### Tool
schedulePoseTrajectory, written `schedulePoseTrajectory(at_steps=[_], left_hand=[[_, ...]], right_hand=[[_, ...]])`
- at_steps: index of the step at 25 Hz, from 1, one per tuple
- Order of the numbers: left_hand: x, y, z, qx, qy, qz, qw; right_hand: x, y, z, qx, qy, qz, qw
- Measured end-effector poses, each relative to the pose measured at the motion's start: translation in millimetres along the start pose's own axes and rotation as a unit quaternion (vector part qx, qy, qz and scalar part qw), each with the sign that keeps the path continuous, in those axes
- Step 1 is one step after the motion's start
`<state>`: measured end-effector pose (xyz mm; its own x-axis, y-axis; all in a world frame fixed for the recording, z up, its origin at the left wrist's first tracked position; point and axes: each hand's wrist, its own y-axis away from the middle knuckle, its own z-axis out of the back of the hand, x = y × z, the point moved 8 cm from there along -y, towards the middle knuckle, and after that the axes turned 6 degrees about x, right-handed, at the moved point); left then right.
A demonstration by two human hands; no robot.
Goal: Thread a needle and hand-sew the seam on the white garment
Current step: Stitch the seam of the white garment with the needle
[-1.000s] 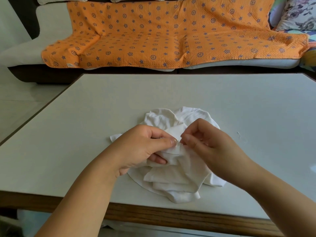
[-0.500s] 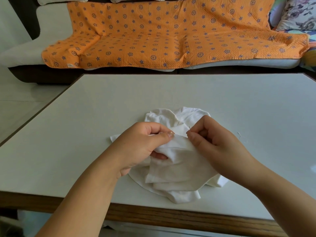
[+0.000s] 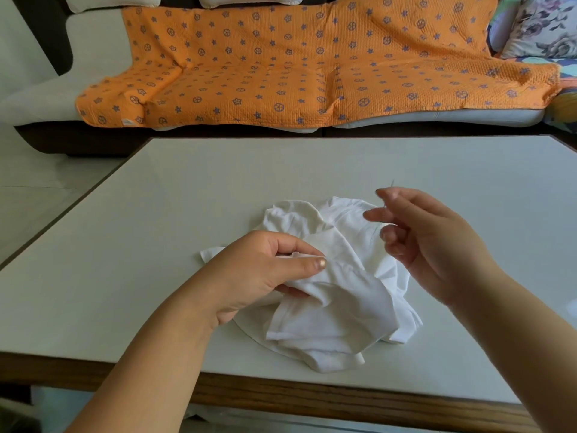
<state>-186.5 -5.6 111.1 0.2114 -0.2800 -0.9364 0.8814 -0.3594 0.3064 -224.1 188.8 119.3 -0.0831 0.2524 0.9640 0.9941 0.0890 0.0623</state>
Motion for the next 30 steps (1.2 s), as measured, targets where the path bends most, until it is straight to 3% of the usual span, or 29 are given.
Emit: schedulePoseTrajectory(at_steps=[7,13,18,21,23,25,27,30], left_hand=[[1,-1,2,-0.001,-0.024,-0.004,1.0],[1,-1,2,0.0,-0.02,0.0,1.0],[1,-1,3,-0.002,-0.03,0.002,1.0],[-1,0,4,-0.014,-0.038,-0.001,0.999],[-3,0,3,-0.017,-0.037,-0.003,0.999],[-4,0,2,-0.015,-0.028,-0.003,1.0],[-3,2,3,-0.013,-0.017,-0.002,1.0],[-4,5,5,-0.01,-0.012,-0.009,1.0]], right_hand=[[-9,-13,21,-0.041,-0.219,-0.045,0.974],[-5,-20,39,-0.075,-0.213,0.02,0.974],[4,-12,30,-0.091,-0.076,0.043,0.992],[11,9,-9,-0.024,0.097,0.069,0.993],[2,26,-40,0.053,0.243,0.082,0.965],[-7,35,-53,0.078,0.344,0.09,0.931],[-2,35,-52,0.062,0.391,0.12,0.91],[6,25,-40,0.024,0.386,0.132,0.913]])
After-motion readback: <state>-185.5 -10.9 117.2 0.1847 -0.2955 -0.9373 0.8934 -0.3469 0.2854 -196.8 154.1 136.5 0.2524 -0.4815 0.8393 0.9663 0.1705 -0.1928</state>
